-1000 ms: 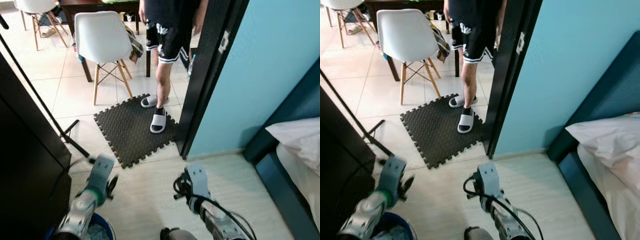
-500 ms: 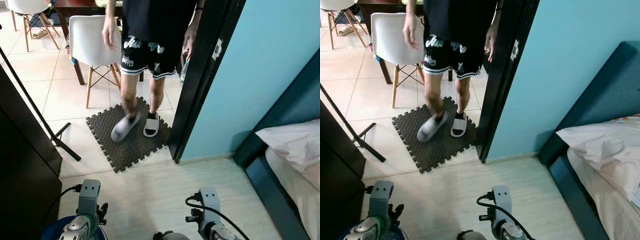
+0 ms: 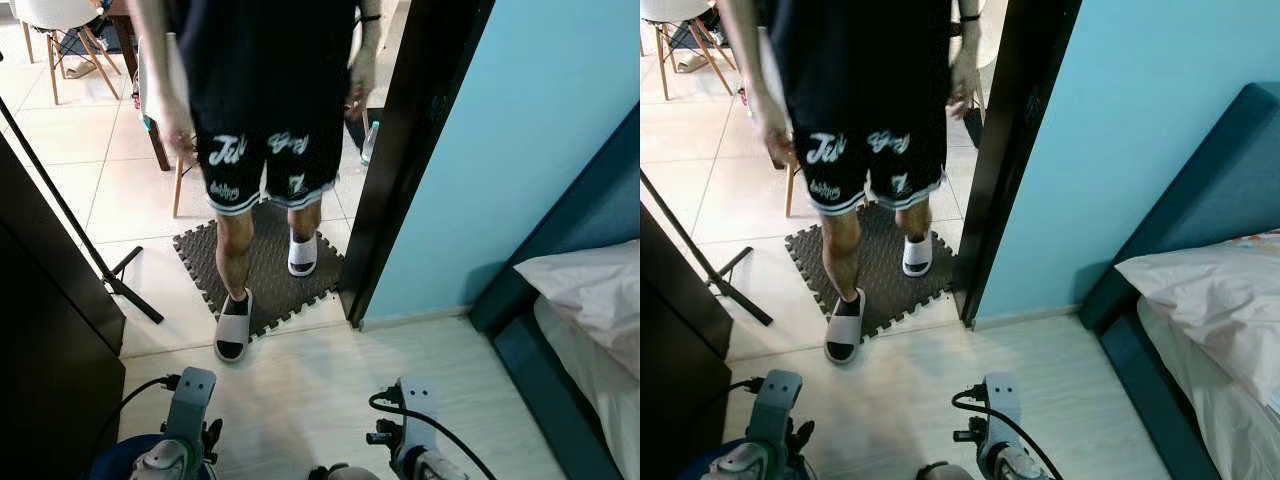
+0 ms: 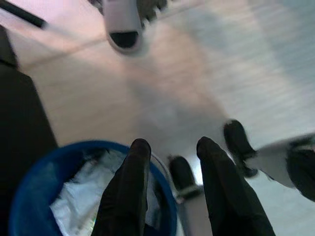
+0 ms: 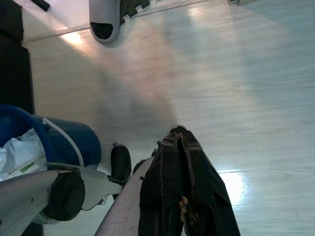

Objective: Clean up the room

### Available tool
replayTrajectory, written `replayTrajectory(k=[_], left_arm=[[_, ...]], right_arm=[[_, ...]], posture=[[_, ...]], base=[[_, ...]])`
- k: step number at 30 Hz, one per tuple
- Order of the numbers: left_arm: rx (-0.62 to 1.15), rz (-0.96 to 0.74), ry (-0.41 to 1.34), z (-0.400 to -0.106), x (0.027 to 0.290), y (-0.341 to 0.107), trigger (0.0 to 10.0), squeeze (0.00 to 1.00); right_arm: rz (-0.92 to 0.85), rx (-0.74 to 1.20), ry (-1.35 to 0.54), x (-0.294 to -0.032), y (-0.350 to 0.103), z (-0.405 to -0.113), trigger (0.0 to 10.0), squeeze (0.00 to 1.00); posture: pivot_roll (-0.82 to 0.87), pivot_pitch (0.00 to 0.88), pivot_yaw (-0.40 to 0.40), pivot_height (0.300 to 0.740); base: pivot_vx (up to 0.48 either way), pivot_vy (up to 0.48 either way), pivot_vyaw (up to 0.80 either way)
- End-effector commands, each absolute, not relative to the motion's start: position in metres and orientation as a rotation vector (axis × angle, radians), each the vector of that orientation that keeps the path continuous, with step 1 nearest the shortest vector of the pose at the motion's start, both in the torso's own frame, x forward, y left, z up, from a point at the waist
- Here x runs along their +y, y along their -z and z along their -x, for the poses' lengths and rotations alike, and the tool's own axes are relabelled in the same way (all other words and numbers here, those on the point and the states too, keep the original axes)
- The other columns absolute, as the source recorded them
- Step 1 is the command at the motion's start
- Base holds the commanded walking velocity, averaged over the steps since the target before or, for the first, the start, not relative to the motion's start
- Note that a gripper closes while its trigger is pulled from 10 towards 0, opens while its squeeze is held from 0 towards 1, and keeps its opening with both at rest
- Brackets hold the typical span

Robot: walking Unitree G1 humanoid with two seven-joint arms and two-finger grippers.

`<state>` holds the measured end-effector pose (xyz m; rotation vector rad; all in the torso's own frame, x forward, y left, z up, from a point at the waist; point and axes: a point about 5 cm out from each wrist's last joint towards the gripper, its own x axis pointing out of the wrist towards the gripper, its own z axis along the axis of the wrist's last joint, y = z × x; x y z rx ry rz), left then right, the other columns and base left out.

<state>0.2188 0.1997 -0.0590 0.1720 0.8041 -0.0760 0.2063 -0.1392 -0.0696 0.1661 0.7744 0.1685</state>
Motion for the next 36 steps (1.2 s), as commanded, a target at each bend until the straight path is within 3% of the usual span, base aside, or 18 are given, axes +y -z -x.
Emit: replayTrajectory(k=[1,6,27,36], left_arm=[[0.826,-0.193,0.108,-0.211,0.193,0.065,10.0,0.0],[0.838,-0.133,0.044,-0.211,0.199,0.065,10.0,0.0],[0.82,-0.19,0.058,-0.211,0.201,0.064,10.0,0.0],[0.72,-0.176,0.042,-0.231,0.204,0.049,10.0,0.0]], right_arm=[[-0.138,0.782,-0.193,-0.138,0.071,-0.204,10.0,0.0],[-0.191,0.781,-0.131,-0.144,0.071,-0.204,10.0,0.0],[-0.161,0.762,-0.133,-0.139,0.071,-0.204,10.0,0.0],[-0.114,0.709,-0.188,-0.135,0.065,-0.212,10.0,0.0]], posture=[[-0.13,0.0,0.017,0.74],[-0.12,0.0,0.016,0.74],[-0.13,0.0,0.044,0.74],[-0.13,0.0,0.047,0.74]], base=[[0.0,0.0,0.0],[0.0,0.0,0.0],[0.0,0.0,0.0],[0.0,0.0,0.0]])
